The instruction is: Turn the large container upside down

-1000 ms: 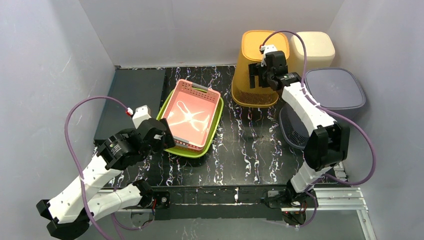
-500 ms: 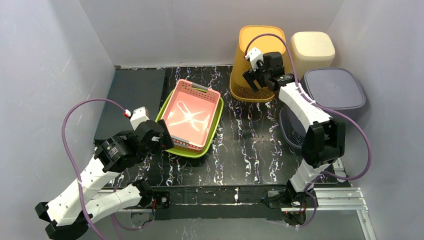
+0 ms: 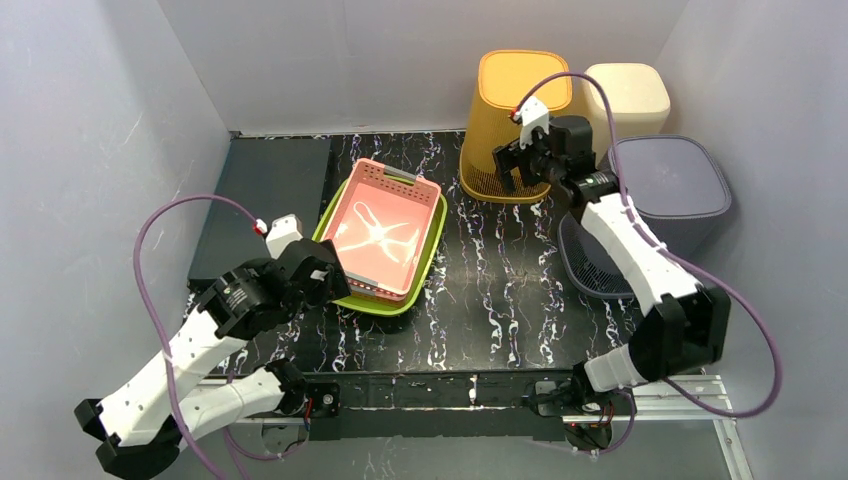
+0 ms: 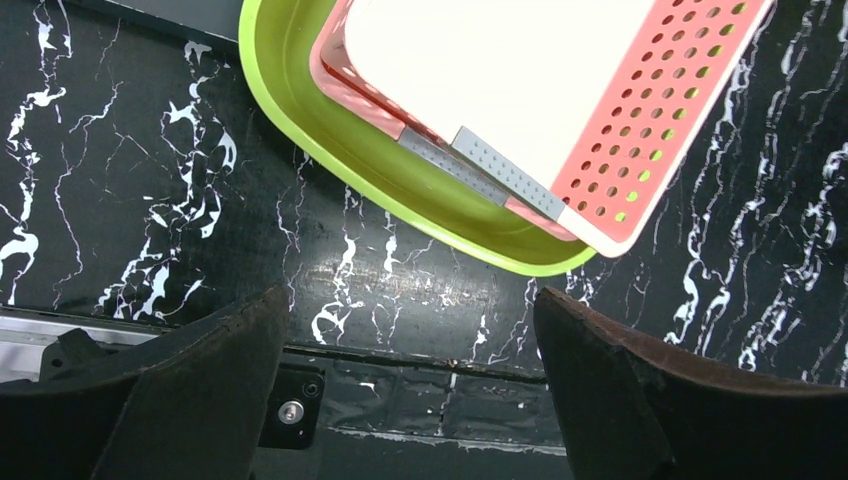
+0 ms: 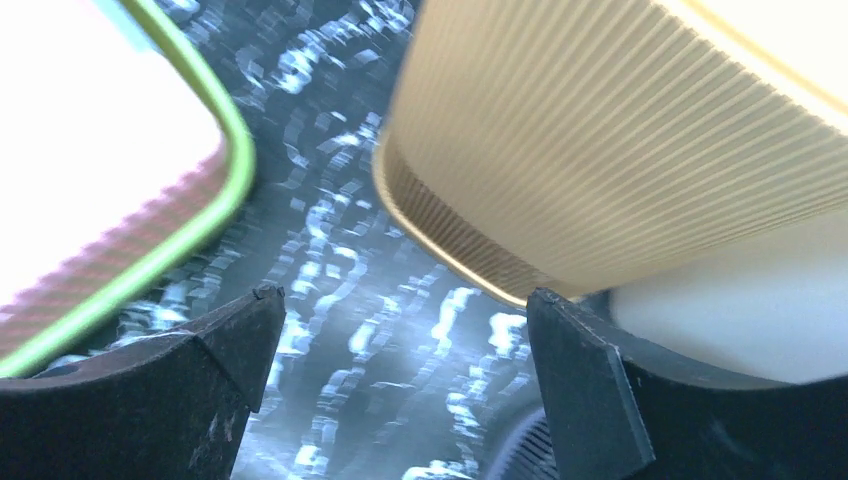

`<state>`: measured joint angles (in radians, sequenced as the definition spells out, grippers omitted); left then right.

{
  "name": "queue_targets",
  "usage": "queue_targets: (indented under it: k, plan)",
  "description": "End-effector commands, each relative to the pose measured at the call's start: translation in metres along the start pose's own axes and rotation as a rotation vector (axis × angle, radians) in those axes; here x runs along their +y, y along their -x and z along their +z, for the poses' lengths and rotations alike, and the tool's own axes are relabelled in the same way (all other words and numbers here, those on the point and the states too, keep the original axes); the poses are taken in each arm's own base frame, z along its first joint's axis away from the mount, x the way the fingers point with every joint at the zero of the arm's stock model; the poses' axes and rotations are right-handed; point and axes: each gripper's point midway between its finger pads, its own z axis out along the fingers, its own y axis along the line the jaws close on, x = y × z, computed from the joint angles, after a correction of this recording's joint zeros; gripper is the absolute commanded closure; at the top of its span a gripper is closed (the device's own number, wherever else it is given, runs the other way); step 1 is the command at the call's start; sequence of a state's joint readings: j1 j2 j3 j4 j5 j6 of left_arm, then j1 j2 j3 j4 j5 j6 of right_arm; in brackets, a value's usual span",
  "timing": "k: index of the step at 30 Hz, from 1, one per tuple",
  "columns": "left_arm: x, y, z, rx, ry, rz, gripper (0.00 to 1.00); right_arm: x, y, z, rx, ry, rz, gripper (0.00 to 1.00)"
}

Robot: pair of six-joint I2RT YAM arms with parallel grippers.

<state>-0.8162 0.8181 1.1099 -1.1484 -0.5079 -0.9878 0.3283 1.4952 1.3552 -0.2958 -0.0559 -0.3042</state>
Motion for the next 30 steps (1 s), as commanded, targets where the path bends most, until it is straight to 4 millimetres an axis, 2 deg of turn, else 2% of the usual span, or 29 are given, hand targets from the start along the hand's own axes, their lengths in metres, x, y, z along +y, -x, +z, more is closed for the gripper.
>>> queue_targets:
  k: [1, 5, 9, 13, 17, 21, 27, 30]
  plan:
    - [-0.005, 0.010, 0.008, 0.007, 0.038, 0.029, 0.09, 0.044, 0.038, -0.034, -0.170, 0.187, 0.265, 0.01]
    - [-0.005, 0.033, 0.013, 0.034, 0.037, 0.013, 0.09, 0.096, 0.021, -0.047, -0.124, 0.339, 0.480, 0.02]
    - [-0.015, 0.062, 0.027, 0.033, -0.037, 0.053, 0.09, 0.147, -0.008, -0.056, -0.040, 0.359, 0.544, 0.01]
    - [-0.031, 0.065, 0.055, 0.141, -0.094, 0.107, 0.11, 0.176, -0.035, -0.060, 0.035, 0.369, 0.623, 0.01]
    - [-0.030, 0.063, 0.081, 0.226, -0.065, 0.135, 0.18, 0.188, -0.048, -0.063, 0.081, 0.397, 0.672, 0.01]
    - [-0.027, 0.065, 0.092, 0.268, -0.052, 0.156, 0.27, 0.191, -0.058, -0.064, 0.127, 0.398, 0.667, 0.01]
    - [-0.016, 0.067, 0.095, 0.268, 0.010, 0.178, 0.40, 0.191, -0.064, -0.059, 0.160, 0.386, 0.667, 0.01]
    - [-0.009, 0.080, 0.088, 0.195, 0.033, 0.173, 0.34, 0.192, -0.065, -0.058, 0.173, 0.385, 0.680, 0.01]
